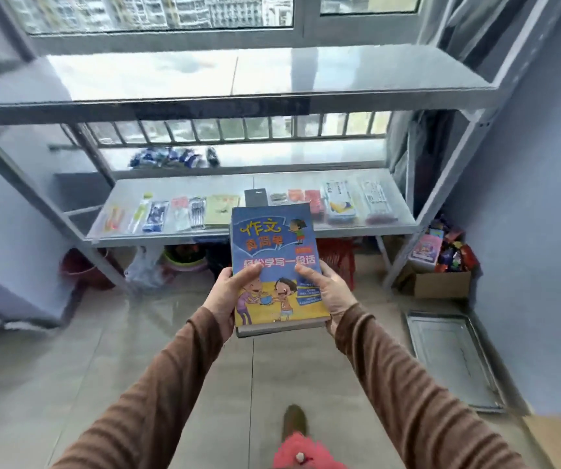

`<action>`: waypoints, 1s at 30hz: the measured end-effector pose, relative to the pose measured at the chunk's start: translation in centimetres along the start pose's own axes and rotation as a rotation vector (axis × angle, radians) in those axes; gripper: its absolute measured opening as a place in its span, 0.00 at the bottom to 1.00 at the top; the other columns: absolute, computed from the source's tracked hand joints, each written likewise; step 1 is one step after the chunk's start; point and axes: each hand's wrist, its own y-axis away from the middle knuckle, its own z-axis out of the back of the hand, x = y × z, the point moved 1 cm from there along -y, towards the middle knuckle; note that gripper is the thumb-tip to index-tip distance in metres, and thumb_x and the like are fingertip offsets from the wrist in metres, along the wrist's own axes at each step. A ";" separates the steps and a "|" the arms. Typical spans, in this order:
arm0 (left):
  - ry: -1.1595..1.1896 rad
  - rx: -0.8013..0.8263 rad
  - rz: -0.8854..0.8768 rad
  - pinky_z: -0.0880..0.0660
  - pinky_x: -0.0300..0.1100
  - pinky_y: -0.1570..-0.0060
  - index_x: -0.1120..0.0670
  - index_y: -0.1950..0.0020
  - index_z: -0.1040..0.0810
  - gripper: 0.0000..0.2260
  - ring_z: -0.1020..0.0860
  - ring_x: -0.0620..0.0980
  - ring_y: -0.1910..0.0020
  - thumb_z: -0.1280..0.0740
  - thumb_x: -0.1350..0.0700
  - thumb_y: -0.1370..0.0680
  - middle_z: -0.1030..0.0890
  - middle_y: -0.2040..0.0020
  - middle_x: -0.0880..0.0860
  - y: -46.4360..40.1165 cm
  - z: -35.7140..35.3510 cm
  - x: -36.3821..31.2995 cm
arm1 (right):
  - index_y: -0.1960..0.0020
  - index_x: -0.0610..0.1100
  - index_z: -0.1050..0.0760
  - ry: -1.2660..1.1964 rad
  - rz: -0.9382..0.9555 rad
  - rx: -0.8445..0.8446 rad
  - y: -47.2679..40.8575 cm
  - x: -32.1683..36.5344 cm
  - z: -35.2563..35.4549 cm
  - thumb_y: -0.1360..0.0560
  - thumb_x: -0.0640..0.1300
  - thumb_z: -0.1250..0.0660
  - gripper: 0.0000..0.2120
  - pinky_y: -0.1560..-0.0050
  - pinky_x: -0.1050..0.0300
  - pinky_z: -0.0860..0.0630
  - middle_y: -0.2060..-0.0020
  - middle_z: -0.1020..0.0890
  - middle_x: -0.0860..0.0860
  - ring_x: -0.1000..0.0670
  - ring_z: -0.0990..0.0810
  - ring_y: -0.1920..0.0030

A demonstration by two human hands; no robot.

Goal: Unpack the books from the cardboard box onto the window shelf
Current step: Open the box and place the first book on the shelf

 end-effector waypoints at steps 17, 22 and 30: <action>0.161 -0.435 -0.307 0.27 0.69 0.36 0.63 0.32 0.24 0.28 0.21 0.70 0.38 0.26 0.53 0.29 0.18 0.38 0.67 -10.6 19.5 -26.6 | 0.39 0.41 0.22 -0.002 -0.032 0.474 -21.0 8.3 -33.1 0.29 0.43 0.26 0.19 0.49 0.38 0.18 0.47 0.14 0.37 0.40 0.14 0.58; 0.202 -0.412 -0.344 0.28 0.70 0.35 0.63 0.28 0.28 0.27 0.23 0.70 0.36 0.27 0.53 0.24 0.19 0.37 0.68 -12.7 23.5 -31.5 | 0.37 0.39 0.24 -0.015 0.013 0.530 -23.5 10.7 -39.4 0.24 0.39 0.30 0.16 0.50 0.40 0.18 0.47 0.15 0.37 0.42 0.15 0.59; 0.174 -0.323 -0.385 0.31 0.70 0.33 0.64 0.28 0.29 0.26 0.25 0.73 0.34 0.28 0.55 0.23 0.21 0.36 0.70 -18.6 34.9 -41.8 | 0.40 0.42 0.24 0.004 0.098 0.492 -29.8 11.3 -53.1 0.26 0.42 0.28 0.15 0.52 0.40 0.17 0.51 0.14 0.40 0.42 0.14 0.61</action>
